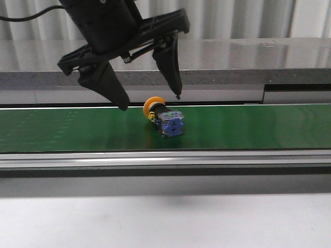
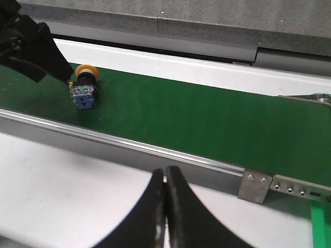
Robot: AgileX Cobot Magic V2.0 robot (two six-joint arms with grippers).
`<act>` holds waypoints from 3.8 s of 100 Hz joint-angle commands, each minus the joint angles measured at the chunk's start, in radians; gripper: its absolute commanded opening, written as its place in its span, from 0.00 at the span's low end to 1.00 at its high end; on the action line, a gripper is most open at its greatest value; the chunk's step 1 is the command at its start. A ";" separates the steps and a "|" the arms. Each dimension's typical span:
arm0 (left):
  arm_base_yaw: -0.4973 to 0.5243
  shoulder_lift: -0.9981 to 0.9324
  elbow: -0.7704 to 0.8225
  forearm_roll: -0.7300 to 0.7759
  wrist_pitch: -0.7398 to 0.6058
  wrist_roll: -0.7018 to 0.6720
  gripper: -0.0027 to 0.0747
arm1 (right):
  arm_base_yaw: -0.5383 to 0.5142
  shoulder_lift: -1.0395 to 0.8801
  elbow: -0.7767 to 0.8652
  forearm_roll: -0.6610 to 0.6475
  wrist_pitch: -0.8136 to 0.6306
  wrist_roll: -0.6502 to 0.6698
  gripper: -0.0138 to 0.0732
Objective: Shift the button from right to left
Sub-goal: 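Lower the left gripper over the button on the belt and grasp it, then lift the button with the left gripper and carry it over the blue tray, then lower the button into the blue tray and open the left gripper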
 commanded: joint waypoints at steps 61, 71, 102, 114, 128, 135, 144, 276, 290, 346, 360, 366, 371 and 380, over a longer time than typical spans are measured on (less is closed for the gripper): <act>0.053 0.058 -0.033 -0.068 -0.097 -0.048 0.76 | 0.000 0.010 -0.026 0.007 -0.069 -0.007 0.08; 0.066 0.061 -0.033 -0.068 -0.097 -0.048 0.68 | 0.000 0.010 -0.026 0.007 -0.069 -0.007 0.08; 0.079 0.061 -0.033 -0.064 -0.096 -0.044 0.05 | 0.000 0.010 -0.026 0.007 -0.069 -0.007 0.08; 0.079 0.042 -0.034 -0.043 -0.086 -0.037 0.02 | 0.000 0.010 -0.026 0.007 -0.069 -0.007 0.08; 0.079 -0.019 -0.054 0.085 -0.008 -0.037 0.02 | 0.000 0.010 -0.026 0.007 -0.069 -0.007 0.08; 0.081 -0.055 -0.063 0.180 0.052 -0.037 0.02 | 0.000 0.010 -0.026 0.007 -0.069 -0.007 0.08; 0.089 -0.096 -0.066 0.284 0.115 -0.056 0.02 | 0.000 0.010 -0.026 0.007 -0.069 -0.007 0.08; 0.937 0.040 -0.063 0.563 0.282 0.461 0.02 | 0.000 0.010 -0.026 0.007 -0.069 -0.007 0.08; 0.937 0.096 -0.063 0.558 0.258 0.517 0.02 | 0.000 0.010 -0.026 0.007 -0.069 -0.007 0.08; 0.937 0.155 -0.063 0.545 0.223 0.504 0.72 | 0.000 0.010 -0.026 0.007 -0.069 -0.007 0.08; 0.937 0.111 -0.063 0.540 0.199 0.504 0.69 | 0.000 0.010 -0.026 0.007 -0.069 -0.007 0.08; 0.935 0.071 -0.063 0.512 0.178 0.504 0.62 | 0.000 0.010 -0.026 0.007 -0.069 -0.007 0.08; 0.935 0.044 -0.063 0.475 0.171 0.504 0.54 | 0.000 0.010 -0.026 0.007 -0.069 -0.007 0.08; 0.935 -0.022 -0.063 0.358 0.155 0.504 0.27 | 0.000 0.010 -0.026 0.007 -0.069 -0.007 0.08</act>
